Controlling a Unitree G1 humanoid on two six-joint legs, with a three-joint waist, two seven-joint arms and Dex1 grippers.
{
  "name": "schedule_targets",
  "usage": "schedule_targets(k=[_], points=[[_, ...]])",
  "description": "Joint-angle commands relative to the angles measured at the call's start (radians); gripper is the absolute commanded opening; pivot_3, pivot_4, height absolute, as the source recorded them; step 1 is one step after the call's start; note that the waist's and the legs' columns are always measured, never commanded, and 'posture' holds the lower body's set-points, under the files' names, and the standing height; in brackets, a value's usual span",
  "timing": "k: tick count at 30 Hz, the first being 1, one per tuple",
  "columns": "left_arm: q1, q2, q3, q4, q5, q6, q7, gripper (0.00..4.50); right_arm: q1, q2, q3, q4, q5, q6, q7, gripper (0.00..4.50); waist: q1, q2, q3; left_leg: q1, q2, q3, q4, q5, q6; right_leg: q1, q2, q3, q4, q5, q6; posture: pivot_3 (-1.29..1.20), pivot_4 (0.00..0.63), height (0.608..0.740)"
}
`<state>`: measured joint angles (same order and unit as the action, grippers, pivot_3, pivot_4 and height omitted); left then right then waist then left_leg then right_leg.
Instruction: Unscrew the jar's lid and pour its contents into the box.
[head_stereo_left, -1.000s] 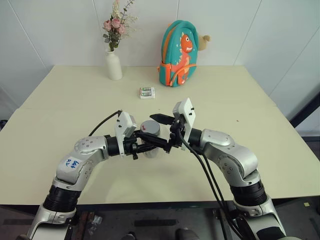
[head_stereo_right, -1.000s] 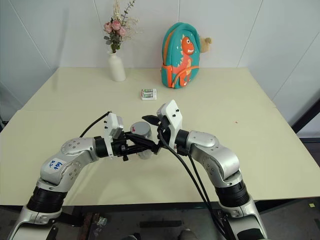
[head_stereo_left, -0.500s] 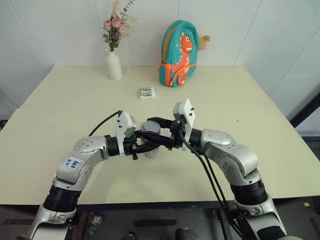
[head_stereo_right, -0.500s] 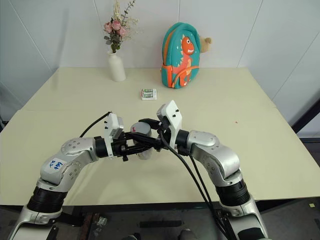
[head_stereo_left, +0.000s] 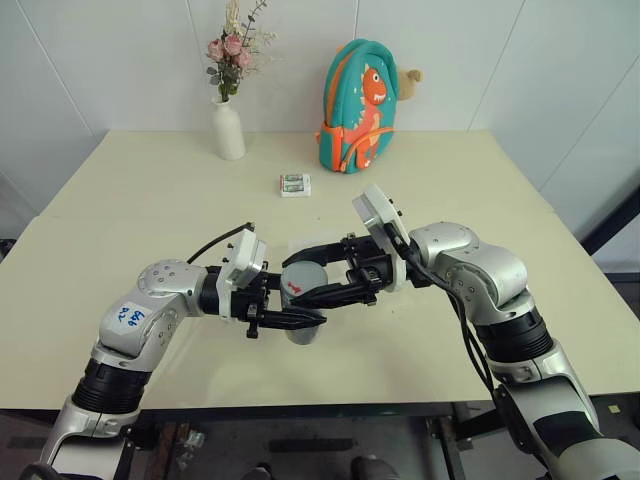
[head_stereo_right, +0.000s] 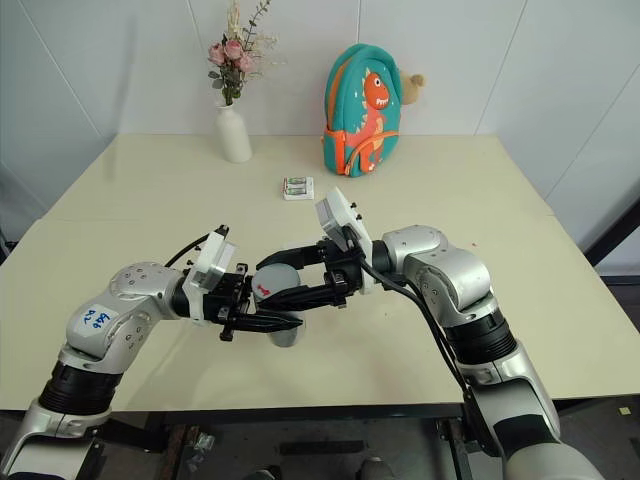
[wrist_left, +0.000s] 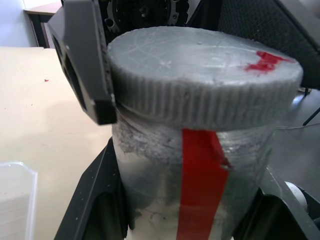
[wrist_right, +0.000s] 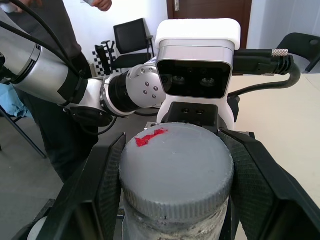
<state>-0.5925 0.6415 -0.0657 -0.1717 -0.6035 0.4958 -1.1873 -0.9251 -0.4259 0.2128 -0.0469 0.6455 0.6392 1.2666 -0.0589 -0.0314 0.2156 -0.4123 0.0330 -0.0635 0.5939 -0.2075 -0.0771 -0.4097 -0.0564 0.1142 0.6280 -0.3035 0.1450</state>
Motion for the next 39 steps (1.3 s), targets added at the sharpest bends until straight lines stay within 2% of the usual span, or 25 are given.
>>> schedule_targets(k=[1,2,4,7,8,17,26,32,39], points=[[0.008,0.049,0.09,0.019,-0.005,-0.018,0.002,1.98,0.018,-0.046,-0.049,-0.013,0.008,-0.011,0.034,2.56,-0.001,0.0,0.0,0.0,0.0,0.0,0.0,0.0,0.0,0.0,0.0,0.0,0.0,0.0,0.0,0.0,0.15,0.74],[0.01,0.051,0.091,0.017,-0.006,-0.017,0.002,1.98,0.02,-0.043,-0.051,-0.014,0.009,-0.013,0.028,2.56,-0.001,0.0,0.0,0.0,0.0,0.0,0.0,0.0,0.0,0.0,0.0,0.0,0.0,0.0,0.0,0.0,0.15,0.74],[0.015,0.055,0.094,0.01,-0.007,-0.016,0.007,1.98,0.017,-0.017,-0.075,-0.005,0.02,-0.009,-0.021,3.34,-0.002,0.0,0.0,0.0,0.0,0.0,0.0,0.0,0.0,0.0,0.0,0.0,0.001,0.0,0.0,0.0,0.15,0.74],[0.022,0.062,0.097,0.005,0.0,-0.021,0.014,1.98,0.01,-0.004,-0.093,-0.007,0.034,-0.001,-0.033,4.27,-0.001,0.0,0.0,0.0,0.0,0.0,0.0,0.0,0.0,0.0,0.0,0.0,0.001,0.0,0.0,0.0,0.15,0.74],[0.026,0.062,0.104,0.003,-0.001,-0.021,0.021,1.98,0.011,-0.004,-0.097,-0.01,0.034,0.001,-0.034,4.44,0.0,0.0,0.0,0.0,0.0,0.0,0.0,0.0,0.0,0.0,0.0,0.0,0.001,0.0,0.0,0.0,0.15,0.74],[0.059,0.05,0.131,-0.003,0.014,-0.035,0.091,1.98,0.03,0.033,-0.124,-0.039,0.022,-0.01,-0.13,4.44,0.0,0.0,0.0,0.0,0.0,0.0,0.0,0.0,0.0,0.0,0.0,0.0,0.001,0.0,0.0,0.0,0.15,0.74],[0.015,-0.029,0.085,0.027,0.067,-0.07,0.154,1.98,0.025,0.135,-0.041,-0.066,-0.041,0.007,-0.259,4.44,0.001,0.0,0.0,0.0,0.0,0.0,0.001,0.0,0.0,0.0,0.0,0.0,0.002,0.0,0.0,0.0,0.15,0.74],[-0.007,-0.062,0.063,0.027,0.079,-0.068,0.159,1.98,0.007,0.155,-0.03,-0.002,-0.102,-0.037,-0.279,4.44,-0.001,0.0,0.0,0.0,0.0,0.0,0.001,0.0,0.0,0.0,0.0,0.0,0.002,0.0,0.0,0.0,0.15,0.74],[0.02,-0.057,0.07,0.003,0.075,-0.062,0.159,1.98,-0.005,0.149,-0.065,0.031,-0.104,-0.056,-0.278,4.44,-0.001,0.0,0.0,0.0,0.0,0.0,0.001,0.0,0.0,-0.001,0.0,0.0,0.002,0.0,0.0,0.0,0.15,0.74]])
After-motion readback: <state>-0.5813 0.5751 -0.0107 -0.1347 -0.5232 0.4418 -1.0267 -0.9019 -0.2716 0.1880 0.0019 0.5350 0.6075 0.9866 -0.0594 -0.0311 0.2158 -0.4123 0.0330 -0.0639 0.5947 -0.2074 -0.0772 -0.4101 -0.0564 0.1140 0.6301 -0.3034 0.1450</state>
